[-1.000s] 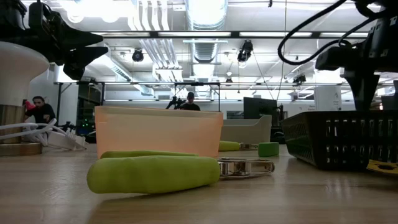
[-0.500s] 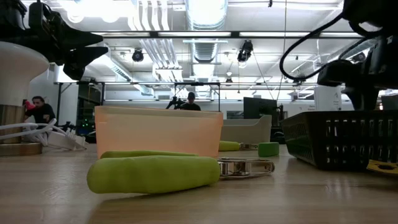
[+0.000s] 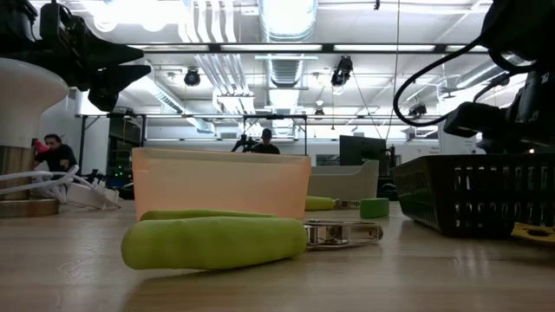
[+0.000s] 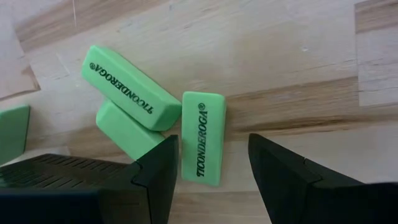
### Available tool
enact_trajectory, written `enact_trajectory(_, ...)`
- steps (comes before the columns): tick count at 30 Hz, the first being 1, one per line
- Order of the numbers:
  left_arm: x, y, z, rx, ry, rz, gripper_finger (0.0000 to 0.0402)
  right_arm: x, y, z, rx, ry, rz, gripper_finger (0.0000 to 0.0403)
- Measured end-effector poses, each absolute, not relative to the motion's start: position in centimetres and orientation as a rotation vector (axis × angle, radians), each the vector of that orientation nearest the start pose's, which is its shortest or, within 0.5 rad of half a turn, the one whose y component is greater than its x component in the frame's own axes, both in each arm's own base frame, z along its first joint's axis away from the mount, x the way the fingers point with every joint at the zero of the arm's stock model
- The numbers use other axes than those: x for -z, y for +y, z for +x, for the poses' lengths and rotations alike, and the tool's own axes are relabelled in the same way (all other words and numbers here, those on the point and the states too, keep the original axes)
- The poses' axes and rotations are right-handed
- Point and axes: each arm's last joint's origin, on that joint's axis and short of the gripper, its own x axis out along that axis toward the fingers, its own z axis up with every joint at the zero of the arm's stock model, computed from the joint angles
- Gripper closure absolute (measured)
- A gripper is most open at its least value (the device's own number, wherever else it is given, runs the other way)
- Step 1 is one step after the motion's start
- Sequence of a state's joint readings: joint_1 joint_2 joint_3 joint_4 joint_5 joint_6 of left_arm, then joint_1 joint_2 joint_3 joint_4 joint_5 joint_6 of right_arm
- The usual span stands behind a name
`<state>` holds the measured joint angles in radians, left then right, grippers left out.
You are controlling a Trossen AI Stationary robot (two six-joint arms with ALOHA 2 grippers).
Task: Pick & Place School Supplies
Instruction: Put the green eraser into the gray bin
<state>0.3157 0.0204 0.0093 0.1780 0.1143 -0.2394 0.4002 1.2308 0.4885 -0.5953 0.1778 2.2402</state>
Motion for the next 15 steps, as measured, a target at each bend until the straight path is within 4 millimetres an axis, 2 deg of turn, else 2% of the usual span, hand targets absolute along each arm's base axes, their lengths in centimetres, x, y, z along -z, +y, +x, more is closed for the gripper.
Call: enact_trajectory(15, -18.2, 2.7, 9.3, -0.180, -0.186, -0.202, 0.0213, -14.3, 4.7, 17.3, 1.191, 0.855, 1.499, 0.0213)
